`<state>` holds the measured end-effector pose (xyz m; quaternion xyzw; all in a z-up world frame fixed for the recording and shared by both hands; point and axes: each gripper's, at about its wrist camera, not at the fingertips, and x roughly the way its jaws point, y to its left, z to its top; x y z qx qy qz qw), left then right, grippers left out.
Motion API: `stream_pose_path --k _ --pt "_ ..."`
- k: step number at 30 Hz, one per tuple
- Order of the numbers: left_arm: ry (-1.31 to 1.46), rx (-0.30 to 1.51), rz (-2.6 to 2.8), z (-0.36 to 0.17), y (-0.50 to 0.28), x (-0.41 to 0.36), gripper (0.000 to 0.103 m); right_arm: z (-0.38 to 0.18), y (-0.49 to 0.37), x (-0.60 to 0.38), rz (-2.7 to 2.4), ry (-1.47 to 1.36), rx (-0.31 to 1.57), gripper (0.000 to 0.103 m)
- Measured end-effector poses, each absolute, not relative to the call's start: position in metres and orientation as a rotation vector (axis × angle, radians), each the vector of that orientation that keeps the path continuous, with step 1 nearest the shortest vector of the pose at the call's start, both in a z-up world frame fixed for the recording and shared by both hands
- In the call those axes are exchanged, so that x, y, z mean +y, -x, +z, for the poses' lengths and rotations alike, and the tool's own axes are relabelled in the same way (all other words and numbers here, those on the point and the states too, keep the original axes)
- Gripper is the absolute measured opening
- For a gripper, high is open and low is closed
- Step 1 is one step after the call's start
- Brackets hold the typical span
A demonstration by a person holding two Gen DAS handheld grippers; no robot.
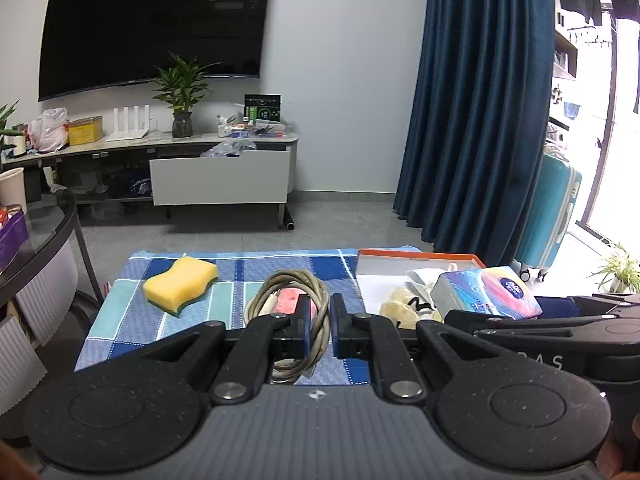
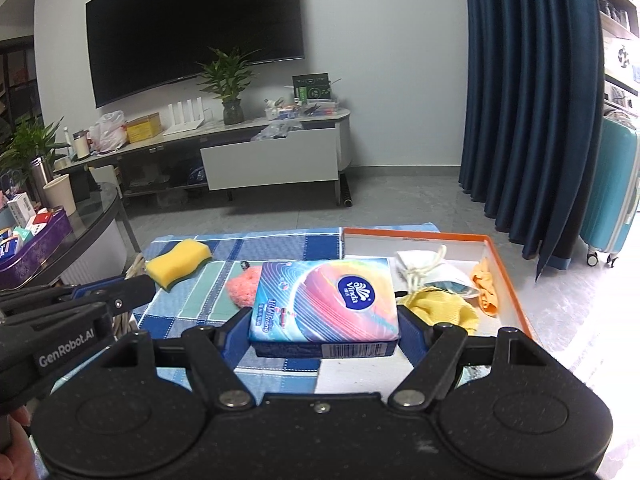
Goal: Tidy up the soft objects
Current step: 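Carry the coiled cable and tissue pack with both tools over the orange-rimmed box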
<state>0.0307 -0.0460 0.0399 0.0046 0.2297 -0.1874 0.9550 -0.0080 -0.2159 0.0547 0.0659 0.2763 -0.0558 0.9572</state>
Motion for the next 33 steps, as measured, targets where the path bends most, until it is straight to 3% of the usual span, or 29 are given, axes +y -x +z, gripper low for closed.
stream_pose_path --k 33 --pt "-0.051 0.478 -0.478 0.032 -0.024 -0.089 0.013 0.048 0.032 -0.263 -0.219 -0.187 0.554 0.089"
